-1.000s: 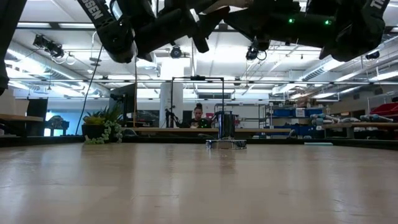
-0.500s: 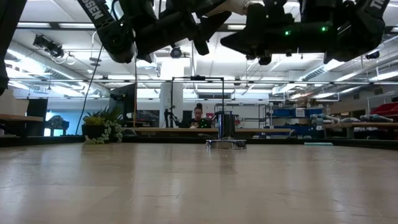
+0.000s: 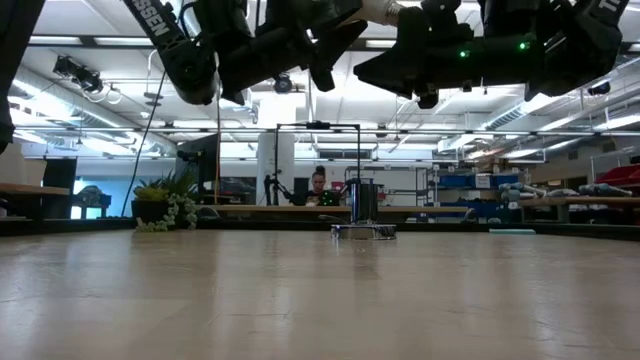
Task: Screw lightbulb
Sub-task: Insert the white lightbulb into the desk lamp
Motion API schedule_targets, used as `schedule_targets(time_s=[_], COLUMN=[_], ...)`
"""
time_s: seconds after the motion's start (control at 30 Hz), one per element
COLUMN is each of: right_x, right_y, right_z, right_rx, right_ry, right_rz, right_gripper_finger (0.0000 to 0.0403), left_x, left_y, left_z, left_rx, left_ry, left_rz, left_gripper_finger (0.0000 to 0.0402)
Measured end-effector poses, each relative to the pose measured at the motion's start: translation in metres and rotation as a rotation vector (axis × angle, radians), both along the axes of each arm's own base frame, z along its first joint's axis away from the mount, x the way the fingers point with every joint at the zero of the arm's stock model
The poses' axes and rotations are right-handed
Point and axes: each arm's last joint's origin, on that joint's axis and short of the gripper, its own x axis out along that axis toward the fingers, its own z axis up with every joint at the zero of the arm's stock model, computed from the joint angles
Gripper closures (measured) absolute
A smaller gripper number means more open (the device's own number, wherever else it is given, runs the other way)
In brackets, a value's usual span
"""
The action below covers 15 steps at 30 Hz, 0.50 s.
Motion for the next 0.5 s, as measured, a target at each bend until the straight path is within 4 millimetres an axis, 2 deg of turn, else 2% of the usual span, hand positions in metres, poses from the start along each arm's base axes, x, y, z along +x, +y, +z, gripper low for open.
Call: schedule_targets(time_s=[0.23, 0.5], right_x=[-0.009, -0.022], right_y=[-0.002, -0.002], right_z=[0.006, 0.017], right_rx=[0.015, 0.073], right_ry=[0.085, 0.147], right_rz=[-0.075, -0.078], right_gripper_finger=[0.0281, 0.0269], left_x=[-0.005, -0.008], left_y=[0.016, 0.025], left_z=[0.000, -0.001], left_rx=[0.005, 0.018], left_ry=[0.015, 0.024], left_rz=[-0.019, -0.024], left_gripper_finger=[0.0272, 0.0296])
